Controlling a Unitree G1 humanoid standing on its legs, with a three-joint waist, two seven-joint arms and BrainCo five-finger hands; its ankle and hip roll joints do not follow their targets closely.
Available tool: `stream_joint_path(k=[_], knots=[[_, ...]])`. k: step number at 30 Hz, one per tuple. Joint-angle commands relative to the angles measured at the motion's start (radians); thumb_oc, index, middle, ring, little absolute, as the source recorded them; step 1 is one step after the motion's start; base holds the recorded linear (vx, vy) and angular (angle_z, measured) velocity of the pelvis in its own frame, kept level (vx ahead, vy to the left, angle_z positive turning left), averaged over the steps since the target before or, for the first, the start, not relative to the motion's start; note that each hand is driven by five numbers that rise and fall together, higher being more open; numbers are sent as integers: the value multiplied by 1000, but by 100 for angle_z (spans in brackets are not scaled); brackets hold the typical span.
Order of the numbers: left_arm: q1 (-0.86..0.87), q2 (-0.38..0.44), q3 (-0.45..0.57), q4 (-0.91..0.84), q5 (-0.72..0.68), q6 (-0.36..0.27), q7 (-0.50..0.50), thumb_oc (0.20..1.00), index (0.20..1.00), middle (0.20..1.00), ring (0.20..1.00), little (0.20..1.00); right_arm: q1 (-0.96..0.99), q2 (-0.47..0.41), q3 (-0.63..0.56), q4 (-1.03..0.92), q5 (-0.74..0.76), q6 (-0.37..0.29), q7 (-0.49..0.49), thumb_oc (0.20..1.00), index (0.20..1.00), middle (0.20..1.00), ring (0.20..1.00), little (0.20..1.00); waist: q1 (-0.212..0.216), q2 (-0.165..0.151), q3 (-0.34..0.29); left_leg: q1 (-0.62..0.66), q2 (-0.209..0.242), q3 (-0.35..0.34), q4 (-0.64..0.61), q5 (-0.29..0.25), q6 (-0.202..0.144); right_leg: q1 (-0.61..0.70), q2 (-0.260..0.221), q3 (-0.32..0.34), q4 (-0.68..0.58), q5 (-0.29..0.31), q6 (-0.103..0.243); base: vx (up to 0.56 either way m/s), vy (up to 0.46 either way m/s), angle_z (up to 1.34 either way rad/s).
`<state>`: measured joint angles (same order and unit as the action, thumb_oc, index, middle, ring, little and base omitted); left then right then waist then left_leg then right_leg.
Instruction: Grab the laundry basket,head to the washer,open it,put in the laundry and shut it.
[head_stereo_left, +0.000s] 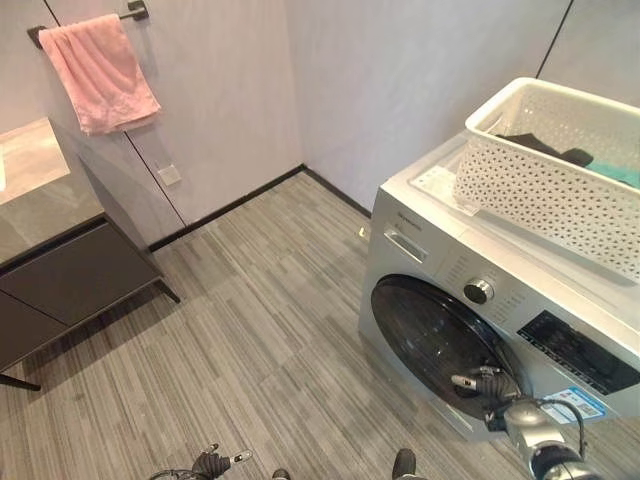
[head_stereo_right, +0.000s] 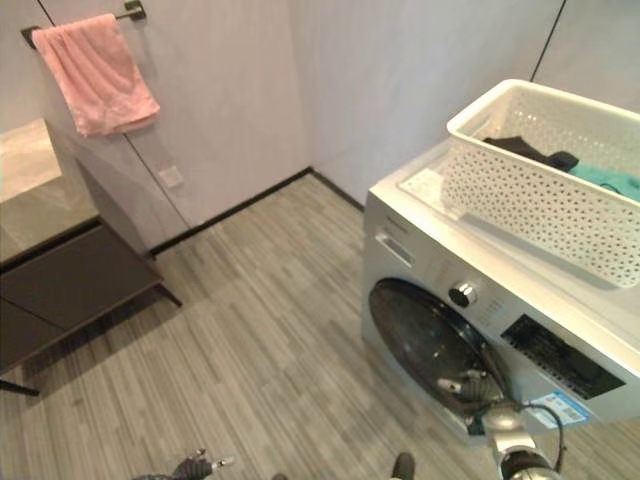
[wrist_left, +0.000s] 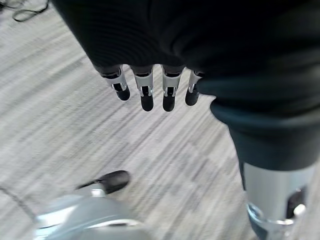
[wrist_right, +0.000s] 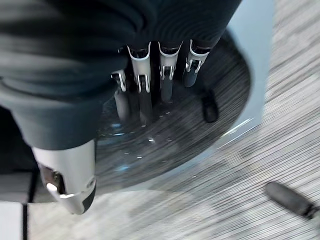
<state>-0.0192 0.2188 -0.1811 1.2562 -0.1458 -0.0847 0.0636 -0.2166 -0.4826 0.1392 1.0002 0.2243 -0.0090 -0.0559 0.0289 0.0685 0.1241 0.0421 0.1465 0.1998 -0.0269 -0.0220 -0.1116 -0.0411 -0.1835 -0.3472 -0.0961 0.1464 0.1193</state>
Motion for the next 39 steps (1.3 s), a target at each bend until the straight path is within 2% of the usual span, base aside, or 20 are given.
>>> stream_joint_path(k=[1,2,5,11,12,14,18,23,28,33,36,39], knots=[[-72,-4,-44,29,20,-23,9,1000,1000,1000,1000,1000,-139,-40,-45,37,54,-74,-59,1000,1000,1000,1000,1000,7,-54,74,-4,-12,0,34,-58,41,-23,-39,-19,9,-78,15,-39,13,-2],[-75,-7,-60,14,15,-27,11,1000,1000,1000,1000,1000,-180,-54,-31,44,56,-73,-69,1000,1000,1000,1000,1000,11,-40,95,-11,-3,-5,42,-73,35,-29,-32,-11,15,-85,20,-42,17,1],[-93,-14,-81,4,-5,-31,17,1000,1000,1000,1000,1000,-239,-83,-24,59,50,-71,-101,1000,1000,1000,1000,1000,7,-34,124,-36,-1,-3,57,-65,31,-48,-40,-12,27,-82,17,-70,13,-2],[-88,-18,-63,30,0,-20,25,1000,1000,1000,1000,1000,-173,-114,-55,-115,-7,-48,-136,1000,1000,1000,1000,1000,-24,-52,106,-38,-10,12,33,-41,35,-55,-48,-11,18,-64,9,12,4,3],[-78,-17,-46,38,21,-11,37,1000,1000,1000,1000,1000,-74,-125,-119,-242,-67,-31,-163,1000,1000,1000,1000,1000,-36,-56,88,-26,-12,17,17,-42,37,-51,-47,-12,17,-66,12,85,15,1],[-73,-16,-32,37,34,-5,54,1000,1000,1000,1000,1000,18,-118,-189,-369,-116,-19,-199,1000,1000,1000,1000,1000,-48,-62,74,-14,-13,20,3,-46,39,-47,-46,-12,19,-69,17,93,12,1],[-66,-22,-20,34,53,5,61,1000,1000,1000,1000,1000,161,-92,-308,-523,-196,1,-238,1000,1000,1000,1000,1000,-63,-69,56,14,-13,24,-5,-60,44,-33,-46,-15,22,-76,23,73,18,-5],[-62,-32,-24,14,66,11,52,1000,1000,1000,1000,1000,261,-56,-389,-652,-250,13,-254,1000,1000,1000,1000,1000,-75,-79,49,33,-15,32,-1,-81,51,-24,-44,-7,28,-80,27,58,18,-1],[-61,-31,-26,-7,48,8,48,1000,1000,1000,1000,1000,265,-28,-387,-649,-231,5,-254,1000,1000,1000,1000,1000,-76,-89,55,34,-20,35,14,-94,57,-31,-45,4,34,-78,29,18,7,-6],[-68,-20,-12,-33,-22,-9,52,1000,1000,1000,1000,1000,170,-26,-322,-548,-168,-14,-258,1000,1000,1000,1000,1000,-64,-90,86,-4,-32,29,46,-101,60,-62,-53,19,36,-67,30,-30,2,-11],[-77,-18,8,-54,-91,-26,63,1000,1000,1000,1000,1000,111,-20,-277,-490,-139,-31,-267,1000,1000,1000,1000,1000,-55,-73,113,-37,-32,12,63,-113,55,-86,-53,34,39,-73,37,-11,4,2],[-84,-18,27,-114,-196,-51,76,1000,1000,1000,1000,1000,39,-6,-235,-441,-37,-70,-267,1000,1000,1000,1000,1000,-49,-58,156,-97,-41,-3,102,-113,54,-126,-65,49,50,-66,33,-122,-13,3]])
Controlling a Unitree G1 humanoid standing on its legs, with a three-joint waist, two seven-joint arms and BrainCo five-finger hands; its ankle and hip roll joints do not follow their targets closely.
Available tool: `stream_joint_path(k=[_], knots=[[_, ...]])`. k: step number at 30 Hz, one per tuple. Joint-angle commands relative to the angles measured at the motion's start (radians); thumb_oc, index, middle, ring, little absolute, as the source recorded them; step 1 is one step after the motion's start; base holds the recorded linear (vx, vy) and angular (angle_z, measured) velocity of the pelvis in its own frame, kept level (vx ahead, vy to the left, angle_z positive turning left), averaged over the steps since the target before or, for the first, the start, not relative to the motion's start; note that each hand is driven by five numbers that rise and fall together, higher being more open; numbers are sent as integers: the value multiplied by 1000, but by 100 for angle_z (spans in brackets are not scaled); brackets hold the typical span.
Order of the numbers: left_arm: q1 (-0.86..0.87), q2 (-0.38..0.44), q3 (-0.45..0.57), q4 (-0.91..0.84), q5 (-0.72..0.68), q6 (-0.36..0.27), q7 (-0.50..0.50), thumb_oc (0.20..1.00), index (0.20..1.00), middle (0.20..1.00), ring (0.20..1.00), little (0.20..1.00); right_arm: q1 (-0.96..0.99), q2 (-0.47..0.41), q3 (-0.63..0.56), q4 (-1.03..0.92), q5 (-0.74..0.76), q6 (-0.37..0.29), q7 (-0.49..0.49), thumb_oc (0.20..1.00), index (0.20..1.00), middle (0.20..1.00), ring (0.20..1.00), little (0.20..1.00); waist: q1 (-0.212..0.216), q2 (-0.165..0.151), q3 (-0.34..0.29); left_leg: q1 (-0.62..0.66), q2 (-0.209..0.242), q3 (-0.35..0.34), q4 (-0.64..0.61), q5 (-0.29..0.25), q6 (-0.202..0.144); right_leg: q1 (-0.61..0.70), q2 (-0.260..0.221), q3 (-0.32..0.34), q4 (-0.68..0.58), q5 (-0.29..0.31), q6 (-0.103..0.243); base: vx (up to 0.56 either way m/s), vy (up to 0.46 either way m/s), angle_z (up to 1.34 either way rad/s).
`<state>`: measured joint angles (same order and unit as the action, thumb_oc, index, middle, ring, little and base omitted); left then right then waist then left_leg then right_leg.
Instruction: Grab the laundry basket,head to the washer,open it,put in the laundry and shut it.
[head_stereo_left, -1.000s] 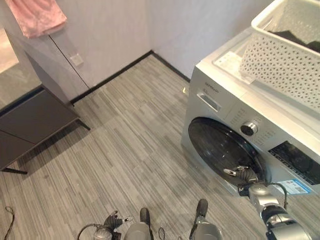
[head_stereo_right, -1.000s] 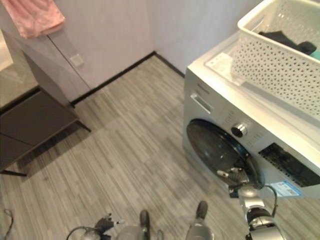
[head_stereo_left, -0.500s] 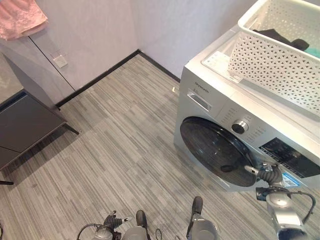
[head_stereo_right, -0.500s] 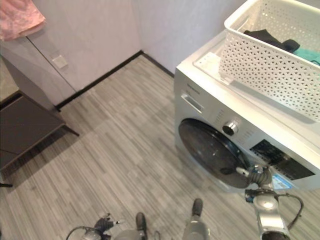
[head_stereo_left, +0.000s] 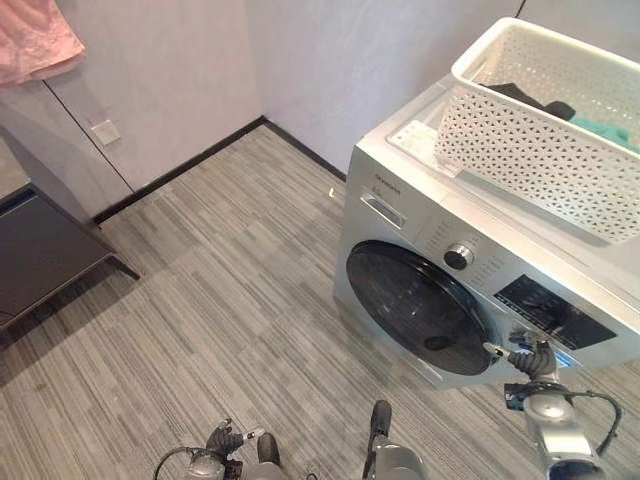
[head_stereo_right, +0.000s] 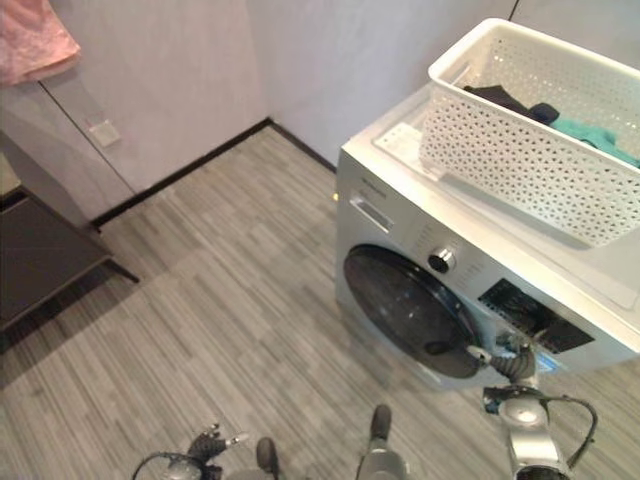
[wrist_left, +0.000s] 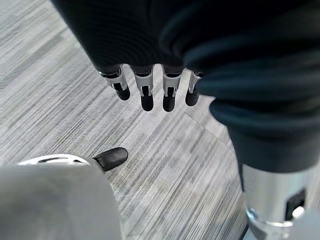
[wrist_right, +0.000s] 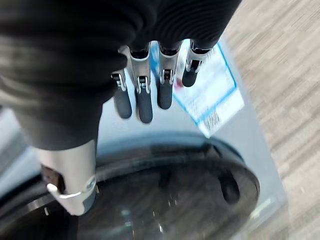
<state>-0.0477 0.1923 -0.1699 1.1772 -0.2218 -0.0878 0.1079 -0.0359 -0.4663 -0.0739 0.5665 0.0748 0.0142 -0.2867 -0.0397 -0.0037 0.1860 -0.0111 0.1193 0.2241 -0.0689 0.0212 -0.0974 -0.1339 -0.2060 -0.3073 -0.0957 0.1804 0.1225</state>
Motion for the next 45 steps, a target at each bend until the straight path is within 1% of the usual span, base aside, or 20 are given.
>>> stream_joint_path(k=[1,8,12,20,21,29,30,32,33,34,35,36,37,38,39,40,41,42,44,45], knots=[[-54,11,22,-61,-149,-57,32,1000,1000,1000,1000,1000,-158,-18,-10,-2,135,-102,-34,1000,1000,1000,1000,1000,20,21,108,-65,-18,-33,160,-157,41,-45,-48,16,53,-97,26,-92,-6,12],[-26,6,42,-188,-292,-96,29,1000,1000,1000,1000,1000,-258,-5,51,-4,160,-121,-56,1000,1000,1000,1000,1000,26,68,153,-145,-39,-39,196,-156,46,-117,-69,50,64,-89,19,-49,27,0],[-41,-10,38,-245,-372,-110,47,1000,1000,1000,1000,1000,-308,83,145,55,191,-126,-55,1000,1000,1000,1000,1000,28,85,174,-171,-52,-44,202,-149,51,-132,-92,54,68,-83,18,-41,39,-8],[-79,-22,-41,-141,-251,-91,74,1000,1000,1000,1000,1000,-300,321,482,200,293,-101,132,1000,1000,1000,1000,1000,52,68,157,-142,-61,-55,197,-148,54,-96,-115,27,87,-81,18,-7,15,-1],[-77,-19,-68,-133,-218,-98,89,1000,1000,1000,1000,1000,-302,376,576,253,309,-88,173,1000,1000,1000,1000,1000,67,61,147,-128,-60,-62,193,-147,53,-77,-117,16,90,-83,18,0,0,0],[-99,20,-116,-128,-88,-100,228,1000,1000,1000,1000,1000,-323,507,737,381,349,-76,190,1000,1000,1000,1000,1000,108,44,109,-78,-45,-83,171,-145,48,-20,-108,-25,106,-104,18,33,-1,18],[-101,71,-121,-198,43,-77,325,1000,1000,1000,1000,1000,-324,513,759,384,331,-71,177,1000,1000,1000,1000,1000,120,39,92,-50,-36,-91,163,-148,47,-2,-101,-35,130,-123,18,85,-13,29],[-62,169,-113,-400,184,-54,386,1000,1000,1000,1000,1000,-319,507,749,390,313,-67,162,1000,1000,1000,1000,1000,131,41,77,-24,-27,-95,155,-153,47,11,-95,-40,149,-141,22,108,-23,36],[-16,265,-76,-567,285,-33,423,1000,1000,1000,1000,1000,-311,503,736,391,311,-64,159,1000,1000,1000,1000,1000,140,41,69,-7,-22,-99,149,-158,45,24,-91,-44,154,-150,24,70,-44,34],[34,431,24,-797,520,-10,493,1000,1000,1000,1000,1000,-294,486,704,380,308,-69,162,1000,1000,1000,1000,1000,157,32,52,4,-22,-94,138,-146,46,33,-93,-61,158,-149,19,76,-47,20],[55,502,87,-895,646,11,531,1000,1000,1000,1000,1000,-280,478,685,381,312,-73,163,1000,1000,1000,1000,1000,165,29,41,16,-18,-95,128,-147,42,43,-90,-66,158,-155,21,40,-37,16],[66,503,97,-907,649,15,526,1000,1000,1000,1000,1000,-278,481,688,381,311,-73,163,1000,1000,1000,1000,1000,162,27,41,18,-18,-94,127,-147,42,45,-90,-66,158,-155,21,92,-46,12],[59,590,210,-1040,838,57,610,1000,1000,1000,1000,1000,-251,462,656,373,320,-81,171,1000,1000,1000,1000,1000,174,21,23,29,-12,-99,116,-149,35,59,-83,-68,155,-163,23,75,-49,18],[49,586,278,-1155,847,51,612,1000,1000,1000,1000,1000,-231,450,644,357,318,-82,175,1000,1000,1000,1000,1000,174,17,14,32,-11,-102,110,-148,34,64,-81,-69,151,-164,23,89,-68,16],[42,554,313,-1245,803,8,571,1000,1000,1000,1000,1000,-210,440,630,352,315,-79,180,1000,1000,1000,1000,1000,169,14,6,33,-10,-104,108,-145,32,70,-77,-70,145,-164,21,36,-36,12],[51,550,322,-1258,801,10,562,1000,1000,1000,1000,1000,-208,438,632,351,315,-79,181,1000,1000,1000,1000,1000,167,16,6,33,-9,-105,107,-145,32,71,-76,-71,144,-164,20,22,-46,8],[12,483,298,-1355,600,-92,456,1000,1000,1000,1000,1000,-184,419,598,357,320,-75,189,1000,1000,1000,1000,1000,159,15,-2,32,-10,-109,106,-140,31,76,-72,-71,136,-163,18,11,-35,5],[-12,465,278,-1392,453,-122,362,1000,1000,1000,1000,1000,-173,409,576,378,312,-62,198,1000,1000,1000,1000,1000,154,18,-8,28,-11,-110,103,-134,31,78,-68,-72,127,-158,16,15,-38,7],[-76,544,133,-1431,-140,-161,-55,1000,1000,1000,1000,1000,-148,370,511,401,287,-24,249,1000,1000,1000,1000,1000,133,35,-26,28,-14,-106,95,-124,31,81,-62,-69,110,-149,16,37,1,18],[-110,658,42,-1467,-411,-108,-239,1000,1000,1000,1000,1000,-133,351,502,407,270,-7,278,1000,1000,1000,1000,1000,122,43,-36,33,-14,-101,90,-122,30,85,-61,-69,103,-144,18,130,13,12]])
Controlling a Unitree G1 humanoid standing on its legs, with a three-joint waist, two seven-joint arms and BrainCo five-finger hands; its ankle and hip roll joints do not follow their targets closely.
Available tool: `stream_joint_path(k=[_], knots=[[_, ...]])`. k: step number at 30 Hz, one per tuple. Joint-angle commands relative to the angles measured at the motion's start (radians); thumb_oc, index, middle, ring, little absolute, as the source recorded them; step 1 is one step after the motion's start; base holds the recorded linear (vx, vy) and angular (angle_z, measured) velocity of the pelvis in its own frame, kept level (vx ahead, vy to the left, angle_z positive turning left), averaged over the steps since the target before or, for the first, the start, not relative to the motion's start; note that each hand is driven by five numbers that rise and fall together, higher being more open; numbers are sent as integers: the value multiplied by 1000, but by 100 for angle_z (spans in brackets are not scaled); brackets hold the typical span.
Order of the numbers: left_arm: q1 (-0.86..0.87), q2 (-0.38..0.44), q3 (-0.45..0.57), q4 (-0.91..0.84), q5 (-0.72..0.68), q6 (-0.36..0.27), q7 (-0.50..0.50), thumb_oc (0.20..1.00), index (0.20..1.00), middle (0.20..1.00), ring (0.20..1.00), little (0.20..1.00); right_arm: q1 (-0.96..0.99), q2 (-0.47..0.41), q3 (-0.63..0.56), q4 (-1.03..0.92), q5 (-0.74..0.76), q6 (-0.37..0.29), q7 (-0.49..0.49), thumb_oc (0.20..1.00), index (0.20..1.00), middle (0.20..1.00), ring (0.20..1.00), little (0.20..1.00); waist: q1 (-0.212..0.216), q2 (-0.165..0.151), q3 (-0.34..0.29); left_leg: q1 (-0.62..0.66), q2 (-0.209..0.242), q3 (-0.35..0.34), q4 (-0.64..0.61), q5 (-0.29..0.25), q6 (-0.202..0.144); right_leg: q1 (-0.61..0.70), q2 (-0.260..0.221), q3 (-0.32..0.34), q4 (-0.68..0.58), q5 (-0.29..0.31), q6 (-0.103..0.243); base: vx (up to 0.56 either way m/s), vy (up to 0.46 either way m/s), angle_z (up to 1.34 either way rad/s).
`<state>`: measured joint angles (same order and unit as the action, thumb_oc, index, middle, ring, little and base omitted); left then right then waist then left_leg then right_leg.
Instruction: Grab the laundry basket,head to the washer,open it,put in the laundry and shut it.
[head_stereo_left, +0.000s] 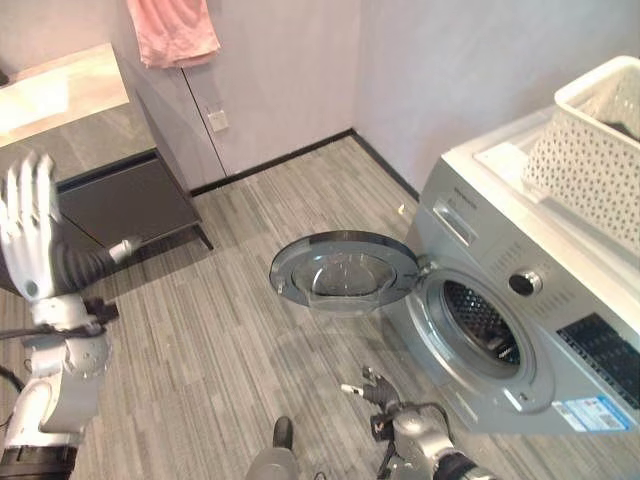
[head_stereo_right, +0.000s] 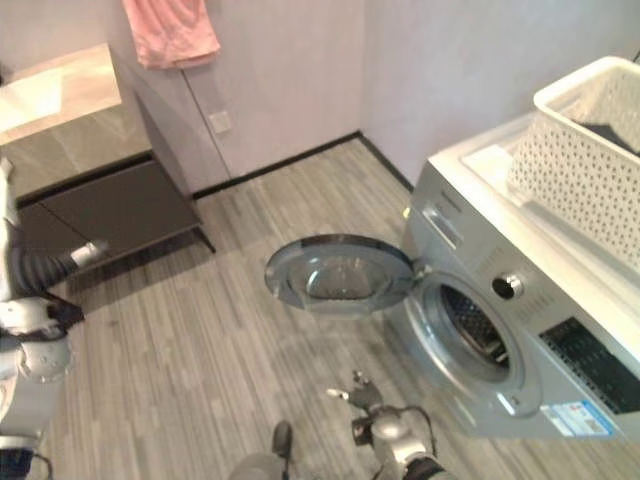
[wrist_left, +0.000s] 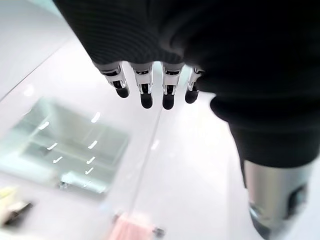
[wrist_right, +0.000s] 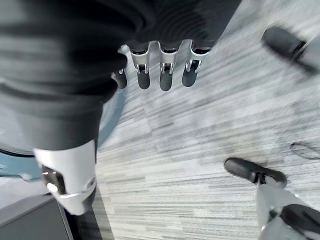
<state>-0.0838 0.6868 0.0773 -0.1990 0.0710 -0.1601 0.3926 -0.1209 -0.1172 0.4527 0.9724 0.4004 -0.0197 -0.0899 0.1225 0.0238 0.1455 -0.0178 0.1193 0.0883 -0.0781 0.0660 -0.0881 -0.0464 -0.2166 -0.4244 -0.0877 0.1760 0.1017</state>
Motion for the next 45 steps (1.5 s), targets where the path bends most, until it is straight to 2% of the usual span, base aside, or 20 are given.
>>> stream_joint_path(k=[1,2,3,5,6,8,11,15,20,23,28,39,42,45], knots=[[-135,231,-333,-116,-926,22,-636,1000,1000,1000,1000,1000,-49,0,-19,15,-53,35,104,1000,1000,1000,1000,1000,-47,25,-5,55,-9,36,96,-184,16,4,-41,60,92,-148,50,123,-2,-2],[-223,246,-497,-123,-1034,57,-692,1000,1000,1000,1000,1000,-69,-5,3,41,-58,39,129,1000,1000,1000,1000,1000,-51,26,-7,56,-11,40,97,-185,19,0,-40,67,89,-141,52,86,-14,-9],[-306,204,-637,-116,-1094,56,-690,1000,1000,1000,1000,1000,-109,-6,22,83,-74,34,125,1000,1000,1000,1000,1000,-53,26,-1,51,-11,41,102,-187,21,-9,-39,73,91,-137,53,-35,-17,-9],[-459,65,-848,-66,-1158,48,-641,1000,1000,1000,1000,1000,-299,-5,52,218,-95,31,69,1000,1000,1000,1000,1000,-52,37,22,20,-22,30,119,-186,29,-42,-43,90,95,-124,57,-129,9,-13],[-521,5,-907,-56,-1155,40,-618,1000,1000,1000,1000,1000,-393,-5,39,289,-91,33,50,1000,1000,1000,1000,1000,-36,52,42,-8,-30,23,131,-186,33,-61,-49,96,91,-114,61,-171,45,-29],[-497,-50,-884,-92,-1088,15,-592,1000,1000,1000,1000,1000,-557,-53,-16,393,-99,42,32,1000,1000,1000,1000,1000,3,82,61,-56,-49,8,141,-179,35,-80,-69,84,72,-101,68,-157,81,-28],[-359,-129,-852,-89,-1030,54,-599,1000,1000,1000,1000,1000,-685,-176,-112,483,-84,53,33,1000,1000,1000,1000,1000,82,134,74,-131,-75,-37,157,-156,34,-81,-109,28,39,-93,73,-106,50,23],[-211,-146,-790,-45,-957,86,-606,1000,1000,1000,1000,1000,-742,-317,-194,497,-34,42,55,1000,1000,1000,1000,1000,158,195,70,-215,-106,-112,150,-119,26,-82,-141,-46,6,-83,85,-53,4,88],[-64,-114,-708,-27,-953,90,-638,1000,1000,1000,1000,1000,-756,-400,-245,466,54,25,68,1000,1000,1000,1000,1000,195,223,82,-292,-128,-145,149,-97,26,-125,-151,-52,2,-76,89,-38,22,38],[0,-88,-674,-34,-963,90,-652,1000,1000,1000,1000,1000,-777,-399,-267,471,109,24,73,1000,1000,1000,1000,1000,200,220,94,-324,-132,-148,151,-91,28,-154,-147,-37,2,-70,88,-22,19,7],[45,-82,-638,-21,-950,81,-636,1000,1000,1000,1000,1000,-805,-341,-267,483,153,25,71,1000,1000,1000,1000,1000,202,202,107,-346,-124,-139,148,-82,29,-186,-141,-13,1,-67,82,-2,0,-1],[93,-98,-609,2,-902,88,-610,1000,1000,1000,1000,1000,-769,-255,-286,508,115,26,22,1000,1000,1000,1000,1000,176,168,96,-308,-114,-140,136,-90,28,-157,-124,8,0,-83,73,12,-1,2],[70,-80,-584,1,-766,66,-579,1000,1000,1000,1000,1000,-672,-203,-310,477,106,9,-8,1000,1000,1000,1000,1000,158,142,88,-274,-102,-134,145,-110,28,-124,-111,12,0,-96,64,39,-19,5],[31,-52,-563,-6,-599,38,-558,1000,1000,1000,1000,1000,-529,-133,-303,428,92,1,3,1000,1000,1000,1000,1000,124,108,83,-229,-84,-121,144,-126,22,-90,-97,18,4,-112,56,55,-31,5]])
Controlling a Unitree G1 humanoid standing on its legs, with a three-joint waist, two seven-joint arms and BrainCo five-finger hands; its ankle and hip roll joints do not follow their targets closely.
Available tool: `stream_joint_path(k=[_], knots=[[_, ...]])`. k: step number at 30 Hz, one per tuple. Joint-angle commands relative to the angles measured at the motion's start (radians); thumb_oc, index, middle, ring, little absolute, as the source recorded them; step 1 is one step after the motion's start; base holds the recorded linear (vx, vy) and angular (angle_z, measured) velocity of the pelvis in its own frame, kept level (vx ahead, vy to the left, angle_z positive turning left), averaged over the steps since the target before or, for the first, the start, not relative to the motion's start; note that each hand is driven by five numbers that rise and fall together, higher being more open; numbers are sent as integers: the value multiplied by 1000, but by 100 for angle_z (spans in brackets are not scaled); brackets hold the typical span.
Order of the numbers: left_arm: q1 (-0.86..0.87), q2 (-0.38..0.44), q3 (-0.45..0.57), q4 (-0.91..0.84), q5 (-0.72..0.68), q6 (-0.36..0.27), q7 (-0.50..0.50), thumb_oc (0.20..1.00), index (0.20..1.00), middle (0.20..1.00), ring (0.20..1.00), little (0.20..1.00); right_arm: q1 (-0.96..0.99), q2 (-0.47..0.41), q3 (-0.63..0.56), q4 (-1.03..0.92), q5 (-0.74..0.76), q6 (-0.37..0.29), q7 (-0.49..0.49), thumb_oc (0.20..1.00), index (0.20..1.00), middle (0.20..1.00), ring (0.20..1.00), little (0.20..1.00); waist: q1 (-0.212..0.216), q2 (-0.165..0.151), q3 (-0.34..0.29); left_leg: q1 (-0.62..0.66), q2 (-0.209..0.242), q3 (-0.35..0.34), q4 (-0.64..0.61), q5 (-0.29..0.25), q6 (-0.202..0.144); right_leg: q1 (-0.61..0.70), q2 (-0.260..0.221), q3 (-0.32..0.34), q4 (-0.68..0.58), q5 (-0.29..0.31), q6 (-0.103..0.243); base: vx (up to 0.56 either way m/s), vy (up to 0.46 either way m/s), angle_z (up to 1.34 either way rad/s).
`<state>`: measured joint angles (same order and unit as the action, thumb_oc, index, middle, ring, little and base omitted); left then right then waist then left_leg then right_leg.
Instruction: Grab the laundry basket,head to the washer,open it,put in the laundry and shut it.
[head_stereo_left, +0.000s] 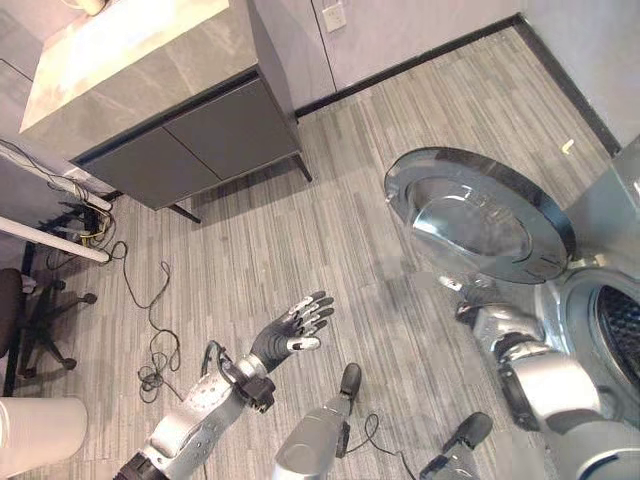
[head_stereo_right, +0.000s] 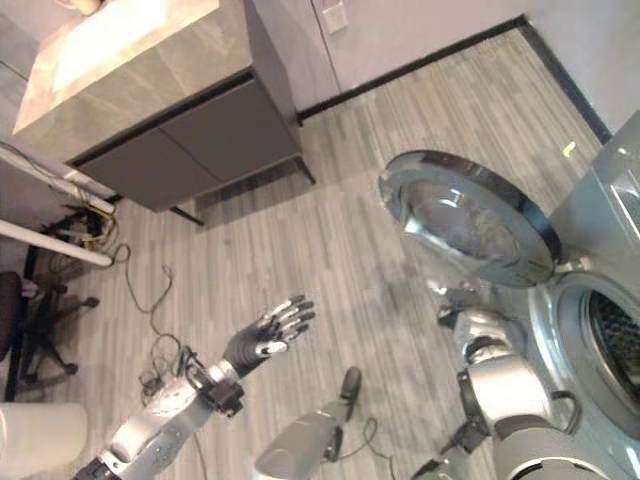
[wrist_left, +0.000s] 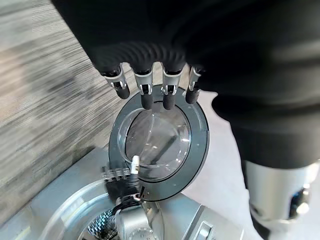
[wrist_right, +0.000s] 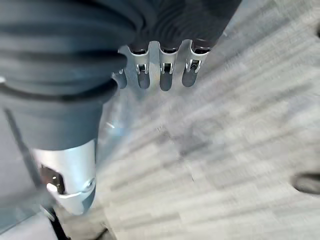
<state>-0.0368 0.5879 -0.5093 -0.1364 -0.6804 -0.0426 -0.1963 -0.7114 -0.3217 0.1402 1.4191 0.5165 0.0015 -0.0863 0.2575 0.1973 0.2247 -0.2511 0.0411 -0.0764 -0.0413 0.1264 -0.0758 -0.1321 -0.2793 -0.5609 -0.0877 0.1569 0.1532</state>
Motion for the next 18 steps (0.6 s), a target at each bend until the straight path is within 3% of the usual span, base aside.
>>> stream_joint_path(k=[1,4,8,9,10,11,12,14,15,18], knots=[[-32,49,23,-56,193,-85,40,1000,1000,1000,1000,1000,102,88,23,-29,-29,-21,7,1000,1000,1000,1000,1000,-24,-75,4,17,1,49,106,-190,8,5,-30,157,5,-96,2,88,-54,4],[-113,83,-24,-35,325,-109,19,1000,1000,1000,1000,1000,263,117,86,-62,-111,-13,40,1000,1000,1000,1000,1000,-86,-108,-1,82,25,74,98,-207,1,40,-7,172,25,-122,-7,103,-73,-4],[-259,129,-114,-56,390,-111,-58,1000,1000,1000,1000,1000,409,72,101,-53,-238,3,81,1000,1000,1000,1000,1000,-171,-131,-13,150,51,110,81,-195,0,55,19,199,48,-138,-24,51,-57,-24],[-260,128,-116,-55,390,-112,-57,1000,1000,1000,1000,1000,410,72,100,-54,-239,3,81,1000,1000,1000,1000,1000,-169,-131,-12,153,52,111,79,-195,0,56,20,200,49,-139,-25,128,-66,-47],[-359,109,-215,-42,424,-100,-118,1000,1000,1000,1000,1000,468,42,93,-35,-280,7,102,1000,1000,1000,1000,1000,-220,-137,-26,188,69,132,58,-191,-5,62,41,222,56,-152,-29,119,-68,-44],[-424,79,-267,-18,459,-96,-132,1000,1000,1000,1000,1000,490,33,88,-30,-287,7,105,1000,1000,1000,1000,1000,-243,-139,-32,200,77,140,48,-187,-6,60,52,233,59,-157,-30,119,-68,-53],[-429,74,-272,-12,460,-98,-131,1000,1000,1000,1000,1000,491,32,84,-31,-287,7,105,1000,1000,1000,1000,1000,-239,-138,-31,202,78,142,47,-187,-7,60,53,235,60,-158,-31,45,-57,-41],[-556,-51,-372,99,533,-89,-143,1000,1000,1000,1000,1000,519,9,71,-14,-282,9,103,1000,1000,1000,1000,1000,-286,-144,-39,210,89,159,25,-172,-9,42,72,263,63,-160,-33,10,-88,-49],[-661,-218,-449,269,601,-78,-132,1000,1000,1000,1000,1000,524,-13,51,-5,-242,8,95,1000,1000,1000,1000,1000,-339,-150,-41,213,104,189,1,-159,-14,9,98,304,65,-158,-35,-6,-110,-50],[-712,-458,-487,535,591,-59,-74,1000,1000,1000,1000,1000,519,-22,37,-9,-174,-5,63,1000,1000,1000,1000,1000,-402,-162,-34,218,127,243,-34,-142,-26,-41,133,356,63,-153,-35,-19,-124,-69]])
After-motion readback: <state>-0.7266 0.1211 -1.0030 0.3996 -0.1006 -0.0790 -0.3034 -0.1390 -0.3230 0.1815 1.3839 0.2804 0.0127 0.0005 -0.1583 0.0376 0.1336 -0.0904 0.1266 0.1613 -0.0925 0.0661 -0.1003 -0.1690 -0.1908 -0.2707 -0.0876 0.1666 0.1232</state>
